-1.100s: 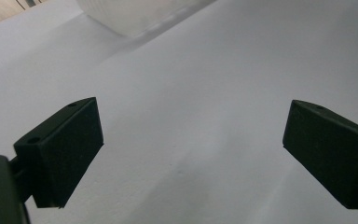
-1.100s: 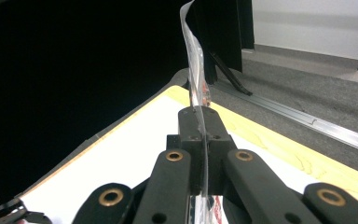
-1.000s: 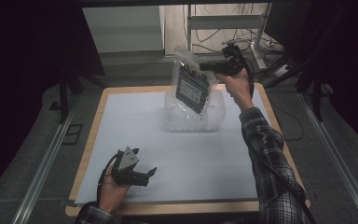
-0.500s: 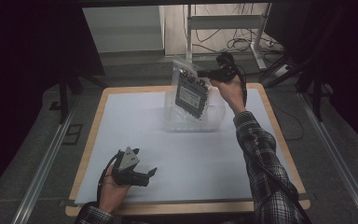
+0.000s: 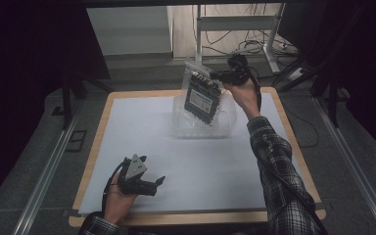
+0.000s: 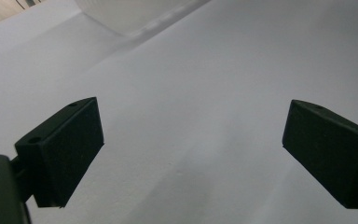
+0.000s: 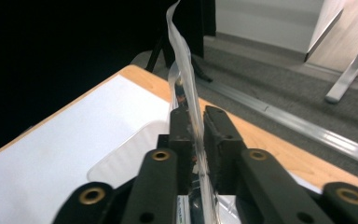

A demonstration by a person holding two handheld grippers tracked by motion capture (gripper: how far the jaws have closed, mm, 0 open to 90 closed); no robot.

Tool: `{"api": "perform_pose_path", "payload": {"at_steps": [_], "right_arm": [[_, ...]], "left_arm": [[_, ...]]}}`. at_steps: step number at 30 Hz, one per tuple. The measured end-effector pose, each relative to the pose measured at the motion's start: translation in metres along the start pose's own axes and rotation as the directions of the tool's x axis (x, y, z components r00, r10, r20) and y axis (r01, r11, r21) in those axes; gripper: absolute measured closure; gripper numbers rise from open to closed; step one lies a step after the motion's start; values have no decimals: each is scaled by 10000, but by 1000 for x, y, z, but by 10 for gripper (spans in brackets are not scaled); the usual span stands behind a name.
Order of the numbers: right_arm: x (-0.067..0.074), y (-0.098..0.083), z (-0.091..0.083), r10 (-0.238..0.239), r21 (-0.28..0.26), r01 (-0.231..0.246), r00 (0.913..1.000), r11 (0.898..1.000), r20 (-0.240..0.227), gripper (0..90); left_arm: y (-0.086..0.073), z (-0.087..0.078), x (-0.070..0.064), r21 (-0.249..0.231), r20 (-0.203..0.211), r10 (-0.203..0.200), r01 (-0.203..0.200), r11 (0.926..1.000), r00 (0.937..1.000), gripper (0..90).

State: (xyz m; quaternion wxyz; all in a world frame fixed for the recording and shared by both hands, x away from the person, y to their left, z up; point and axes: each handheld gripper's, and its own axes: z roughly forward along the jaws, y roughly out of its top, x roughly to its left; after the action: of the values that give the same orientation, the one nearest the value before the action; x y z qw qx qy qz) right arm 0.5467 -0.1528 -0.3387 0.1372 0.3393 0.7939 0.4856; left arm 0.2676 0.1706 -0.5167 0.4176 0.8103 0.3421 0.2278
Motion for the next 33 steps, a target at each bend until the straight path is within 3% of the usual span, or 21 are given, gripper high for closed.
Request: {"api": "perform_pose_path", "payload": {"at_steps": [6,16,23,28,32,33], "right_arm": [[2,3,-12,-394,-139,401,9982,9991,454,657],[8,1,-23,-726,-52,732,9945,9973,750,513],[13,-4,-28,-934,63,932,9922,9956,823,407],[15,-9,-31,-925,173,914,9924,9957,807,339],[18,-15,-35,-1102,266,1083,9905,9938,820,287],[19,-16,-35,-1125,257,1108,9903,9935,820,278]], "left_arm": [[0,1,-1,14,-5,18,-18,10000,10000,47],[1,0,0,94,66,-158,158,9998,9999,49],[1,-1,1,36,374,-300,299,9995,9989,41],[-1,2,2,3,878,-243,244,9997,9958,22],[-1,3,3,-25,1055,-393,397,9992,9936,5],[-2,2,6,-94,1151,-615,630,9980,9915,4]]}}
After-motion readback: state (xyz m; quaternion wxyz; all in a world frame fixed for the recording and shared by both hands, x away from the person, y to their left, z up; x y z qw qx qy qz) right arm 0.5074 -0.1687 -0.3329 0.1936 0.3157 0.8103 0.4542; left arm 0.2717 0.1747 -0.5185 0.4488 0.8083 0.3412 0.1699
